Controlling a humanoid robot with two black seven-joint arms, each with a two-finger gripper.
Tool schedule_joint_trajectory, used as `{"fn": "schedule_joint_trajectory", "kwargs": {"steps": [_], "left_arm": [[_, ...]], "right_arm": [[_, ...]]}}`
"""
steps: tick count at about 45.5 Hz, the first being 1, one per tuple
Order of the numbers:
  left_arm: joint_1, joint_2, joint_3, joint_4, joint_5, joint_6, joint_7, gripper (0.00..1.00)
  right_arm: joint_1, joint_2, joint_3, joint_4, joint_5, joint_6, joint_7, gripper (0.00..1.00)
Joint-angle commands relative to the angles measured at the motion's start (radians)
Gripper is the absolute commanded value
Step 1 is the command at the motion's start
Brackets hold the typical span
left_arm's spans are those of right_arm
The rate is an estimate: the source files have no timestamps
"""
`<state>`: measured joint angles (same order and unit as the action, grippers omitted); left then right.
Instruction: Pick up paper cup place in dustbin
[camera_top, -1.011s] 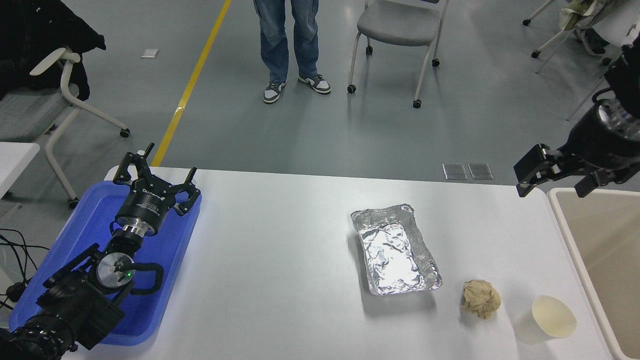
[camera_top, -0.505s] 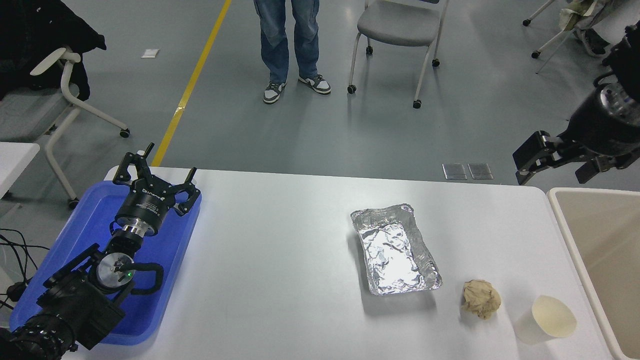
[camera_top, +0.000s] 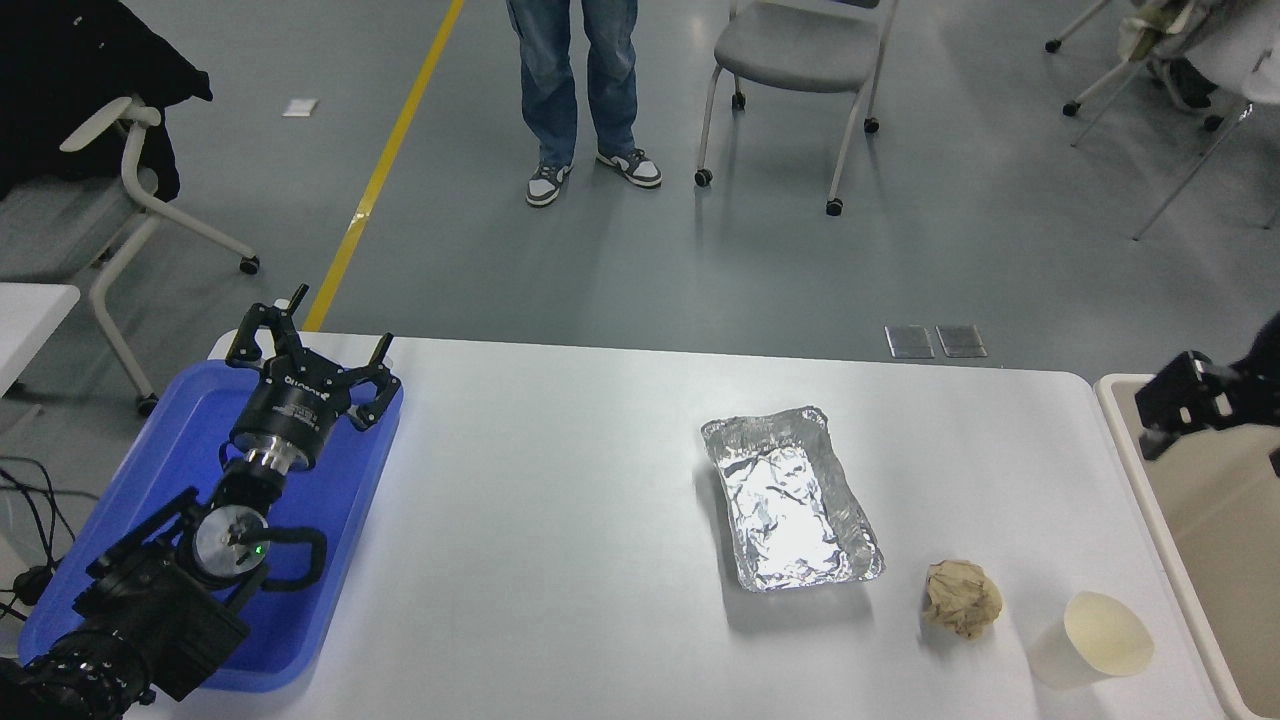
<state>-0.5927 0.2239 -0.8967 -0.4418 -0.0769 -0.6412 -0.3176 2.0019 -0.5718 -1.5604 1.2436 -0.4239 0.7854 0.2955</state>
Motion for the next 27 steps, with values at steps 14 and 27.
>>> {"fn": "schedule_joint_trajectory", "kwargs": {"steps": [14, 27], "left_arm": [[0.001, 0.0, -0.001, 0.0, 0.0, 0.0, 0.0, 1.0], [0.001, 0.0, -0.001, 0.0, 0.0, 0.0, 0.0, 1.0]], "right_arm": [[-0.278, -0.111, 0.221, -0.001, -0.056, -0.175, -0.004, 1.0], [-0.426, -0.105, 0.267, -0.001, -0.067, -0.486, -0.001, 0.98]]}}
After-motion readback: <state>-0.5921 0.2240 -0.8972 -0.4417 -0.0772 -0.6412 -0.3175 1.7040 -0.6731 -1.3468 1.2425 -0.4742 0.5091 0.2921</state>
